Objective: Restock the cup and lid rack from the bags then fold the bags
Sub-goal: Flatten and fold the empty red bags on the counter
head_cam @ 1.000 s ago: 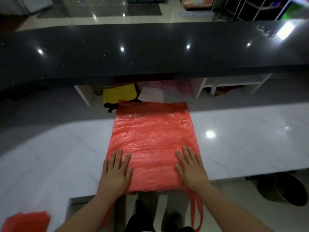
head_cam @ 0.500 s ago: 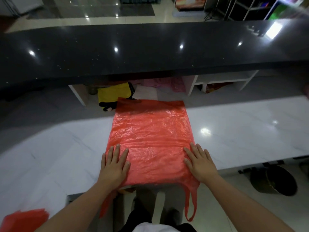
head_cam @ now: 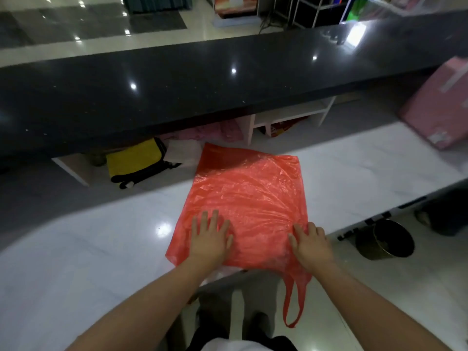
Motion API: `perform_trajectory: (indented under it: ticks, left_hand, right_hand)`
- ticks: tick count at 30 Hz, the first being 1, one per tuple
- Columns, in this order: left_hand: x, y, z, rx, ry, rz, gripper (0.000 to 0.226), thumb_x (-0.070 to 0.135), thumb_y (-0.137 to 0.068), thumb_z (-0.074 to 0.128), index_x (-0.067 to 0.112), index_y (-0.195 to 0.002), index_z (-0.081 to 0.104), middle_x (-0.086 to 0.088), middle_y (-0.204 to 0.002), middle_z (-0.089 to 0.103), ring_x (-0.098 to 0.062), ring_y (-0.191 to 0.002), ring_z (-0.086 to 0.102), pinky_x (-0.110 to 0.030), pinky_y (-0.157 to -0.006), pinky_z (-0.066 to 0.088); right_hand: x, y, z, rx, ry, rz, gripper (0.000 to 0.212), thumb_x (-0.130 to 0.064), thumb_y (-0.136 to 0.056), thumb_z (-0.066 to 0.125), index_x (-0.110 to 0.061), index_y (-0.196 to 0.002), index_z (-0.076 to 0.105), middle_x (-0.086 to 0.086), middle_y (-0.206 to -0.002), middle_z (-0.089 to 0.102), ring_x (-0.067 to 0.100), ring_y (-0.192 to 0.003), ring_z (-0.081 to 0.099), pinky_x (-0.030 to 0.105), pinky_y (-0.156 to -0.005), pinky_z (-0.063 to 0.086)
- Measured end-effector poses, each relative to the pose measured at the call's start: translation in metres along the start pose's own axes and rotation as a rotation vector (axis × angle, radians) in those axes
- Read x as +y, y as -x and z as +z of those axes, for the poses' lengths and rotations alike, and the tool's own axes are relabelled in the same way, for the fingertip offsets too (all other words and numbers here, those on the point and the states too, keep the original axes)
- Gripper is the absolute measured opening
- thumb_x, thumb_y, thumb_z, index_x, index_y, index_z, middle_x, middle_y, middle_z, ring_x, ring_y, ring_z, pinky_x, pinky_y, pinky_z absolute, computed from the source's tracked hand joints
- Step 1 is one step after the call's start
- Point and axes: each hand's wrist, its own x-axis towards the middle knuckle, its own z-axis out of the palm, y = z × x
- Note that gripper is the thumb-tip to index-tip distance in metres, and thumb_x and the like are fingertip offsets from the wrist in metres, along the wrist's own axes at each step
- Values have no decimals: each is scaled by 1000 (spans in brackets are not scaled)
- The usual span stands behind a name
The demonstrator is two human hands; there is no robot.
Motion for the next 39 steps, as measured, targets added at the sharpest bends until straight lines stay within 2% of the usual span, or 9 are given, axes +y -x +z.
perform_trajectory:
  ticks: [3, 8, 12, 16, 20, 24, 28, 34, 39]
  left_hand:
    - [21, 2, 11, -138, 116, -87, 61, 66, -100, 14, 45, -157, 6, -8, -168, -8, -46, -151, -12, -64, -120, -9]
    - [19, -3, 28, -158, 57, 41, 64, 71, -97, 15, 54, -152, -12, -6, -165, -28, -46, -146, -30, -65, -118, -12]
    - [-2, -25, 23, -181, -33, 290, 60, 72, -96, 16, 66, -143, -21, -1, -164, -31, -39, -142, -39, -62, -118, -16]
    - [-29, -60, -3, -106, -227, 406, 60, 57, -98, 29, 62, -151, 1, -1, -168, -19, -39, -149, -27, -59, -121, -13]
    - [-36, -71, -26, 11, -254, 312, 61, 41, -99, 37, 45, -157, 18, -5, -170, -4, -34, -155, -12, -54, -124, -6]
    - [-32, -45, -13, 59, -116, 199, 54, 43, -104, 30, 36, -158, 25, -8, -169, 9, -35, -155, 2, -53, -124, 3]
    - [-43, -23, 6, 80, -45, 141, 54, 47, -106, 26, 34, -158, 24, -9, -168, 11, -36, -155, 2, -52, -124, 3]
    - [-48, -14, 7, 136, -9, 114, 55, 49, -105, 23, 33, -158, 22, -9, -168, 10, -32, -155, -1, -50, -124, -1]
    - [-33, -10, 0, 165, 6, 169, 52, 47, -105, 25, 30, -155, 29, -9, -166, 19, -32, -154, 8, -52, -125, 7]
  right_hand:
    - [-3, 6, -1, 46, -7, 37, 53, -55, -102, 29, -23, -142, 46, 11, -131, 48, 31, -119, 44, 45, -103, 40]
    - [-2, 11, -9, 134, 39, 38, 54, -55, -102, 27, -24, -124, 65, 12, -139, 46, 30, -126, 39, 48, -105, 34]
    - [2, 8, -10, 131, -47, -19, 49, -52, -104, 31, -26, -139, 53, 11, -164, 22, 31, -150, 18, 50, -118, 17]
    - [-3, 3, -5, 73, -87, -150, 52, -54, -103, 29, -30, -148, 42, 5, -168, 14, 26, -154, 10, 49, -122, 13]
    - [-21, -3, 8, -35, -60, -269, 56, -57, -103, 26, -40, -156, 26, 0, -170, 1, 24, -156, -3, 48, -123, 6]
    - [-40, -7, 24, -61, -67, -206, 59, -60, -102, 20, -46, -158, 9, -3, -169, -12, 25, -155, -12, 50, -123, 4]
    - [-51, -24, 28, -63, -73, -144, 62, -62, -101, 11, -45, -158, -5, -1, -167, -19, 26, -153, -20, 49, -124, -4]
    - [-66, -60, 17, -51, -100, -66, 63, -60, -101, 11, -41, -159, -5, 3, -167, -19, 29, -153, -19, 51, -124, -5]
    - [-77, -76, -2, -75, -143, -49, 63, -57, -103, 16, -35, -161, 4, 7, -168, -14, 33, -154, -14, 53, -124, -1]
